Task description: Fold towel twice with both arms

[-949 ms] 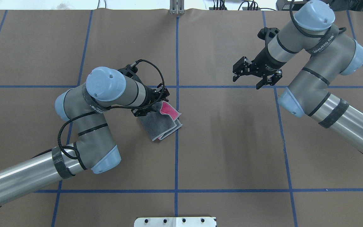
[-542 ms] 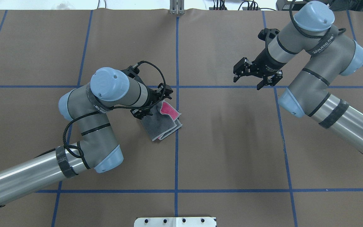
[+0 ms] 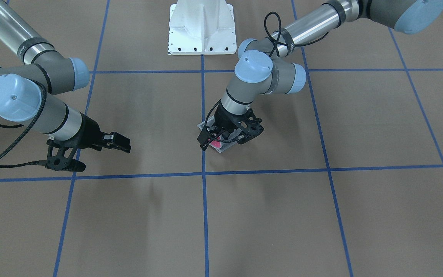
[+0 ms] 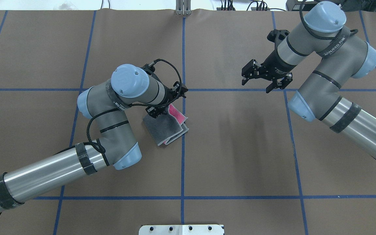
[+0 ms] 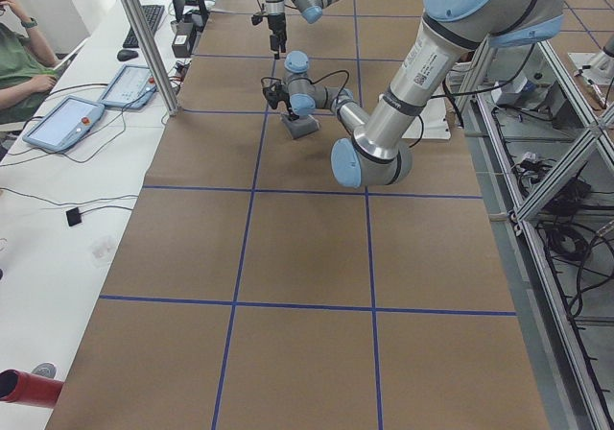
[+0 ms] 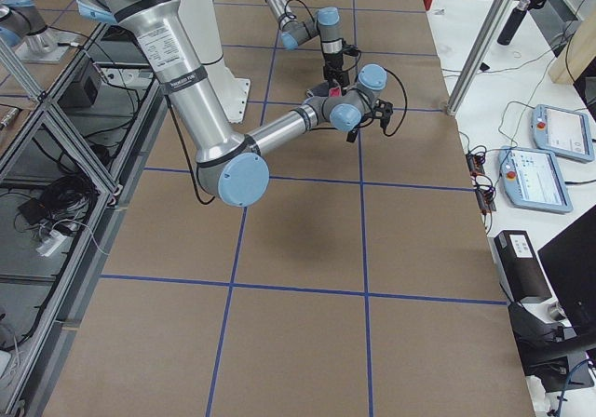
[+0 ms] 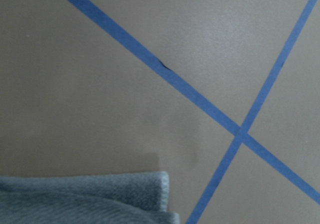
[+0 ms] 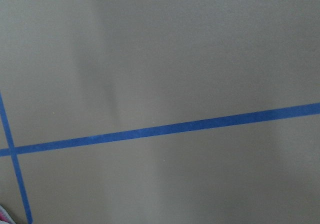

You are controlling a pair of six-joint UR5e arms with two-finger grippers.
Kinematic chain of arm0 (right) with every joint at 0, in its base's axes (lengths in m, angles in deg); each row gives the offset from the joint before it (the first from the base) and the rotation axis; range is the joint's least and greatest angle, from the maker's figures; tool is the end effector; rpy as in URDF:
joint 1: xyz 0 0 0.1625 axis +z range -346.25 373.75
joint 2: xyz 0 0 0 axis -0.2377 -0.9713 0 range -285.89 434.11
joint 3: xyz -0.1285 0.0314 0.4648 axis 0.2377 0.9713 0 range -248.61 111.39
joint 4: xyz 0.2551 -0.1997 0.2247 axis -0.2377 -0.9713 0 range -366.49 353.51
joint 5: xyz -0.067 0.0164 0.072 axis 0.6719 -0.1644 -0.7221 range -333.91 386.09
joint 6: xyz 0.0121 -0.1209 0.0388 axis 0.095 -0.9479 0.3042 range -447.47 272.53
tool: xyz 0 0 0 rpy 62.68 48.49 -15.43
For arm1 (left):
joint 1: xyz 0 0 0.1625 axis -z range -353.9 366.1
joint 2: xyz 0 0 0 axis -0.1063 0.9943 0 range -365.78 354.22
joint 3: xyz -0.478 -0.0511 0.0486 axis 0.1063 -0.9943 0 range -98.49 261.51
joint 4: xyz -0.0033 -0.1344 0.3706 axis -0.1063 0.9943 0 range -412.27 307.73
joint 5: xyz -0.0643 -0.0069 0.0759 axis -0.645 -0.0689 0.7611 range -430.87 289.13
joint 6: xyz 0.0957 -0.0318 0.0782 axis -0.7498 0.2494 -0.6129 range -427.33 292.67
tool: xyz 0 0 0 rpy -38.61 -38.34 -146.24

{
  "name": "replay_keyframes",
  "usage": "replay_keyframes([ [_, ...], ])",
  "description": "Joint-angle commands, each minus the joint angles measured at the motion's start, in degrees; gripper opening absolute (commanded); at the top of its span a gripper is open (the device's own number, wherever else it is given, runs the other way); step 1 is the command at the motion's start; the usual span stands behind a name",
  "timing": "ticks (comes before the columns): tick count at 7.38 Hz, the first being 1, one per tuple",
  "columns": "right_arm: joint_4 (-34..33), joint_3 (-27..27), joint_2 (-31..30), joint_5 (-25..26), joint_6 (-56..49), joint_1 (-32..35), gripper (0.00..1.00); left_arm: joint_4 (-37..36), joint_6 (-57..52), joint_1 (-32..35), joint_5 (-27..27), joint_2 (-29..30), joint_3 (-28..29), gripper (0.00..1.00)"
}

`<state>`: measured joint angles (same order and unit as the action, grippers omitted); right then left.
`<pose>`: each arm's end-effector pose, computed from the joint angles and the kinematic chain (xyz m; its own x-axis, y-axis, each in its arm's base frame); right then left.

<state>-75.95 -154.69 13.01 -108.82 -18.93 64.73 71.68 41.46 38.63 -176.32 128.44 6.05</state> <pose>-0.4097 -0.5744 0.4211 0.4958 0.2003 0.8450 -0.0556 0.9784 -0.1993 0.6327 -0.5213 0.2904 0.2524 -0.5291 -0.8101 0.4208 0.8140 -0.4005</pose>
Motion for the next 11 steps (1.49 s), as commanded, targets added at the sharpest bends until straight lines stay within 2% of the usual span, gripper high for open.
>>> replay_keyframes([
  [1, -0.1, 0.0, 0.0, 0.0, 0.0, 0.0, 1.0, 1.4, -0.9, 1.2, 0.0, 0.3, 2.4, 1.0],
  [7, -0.1, 0.4, 0.1, 0.1, -0.1, 0.2, 1.0, 2.5, -1.6, 2.4, -0.1, 0.6, 4.1, 1.0],
  [8, -0.1, 0.4, 0.5, 0.1, -0.1, 0.7, 1.0, 2.4, -3.6, 5.0, -2.3, 1.4, 4.1, 1.0],
  [11, -0.7, 0.3, 0.5, -0.1, -5.6, 4.6, 1.0, 1.0, -12.5, 17.3, -15.4, 0.7, 3.2, 1.0],
])
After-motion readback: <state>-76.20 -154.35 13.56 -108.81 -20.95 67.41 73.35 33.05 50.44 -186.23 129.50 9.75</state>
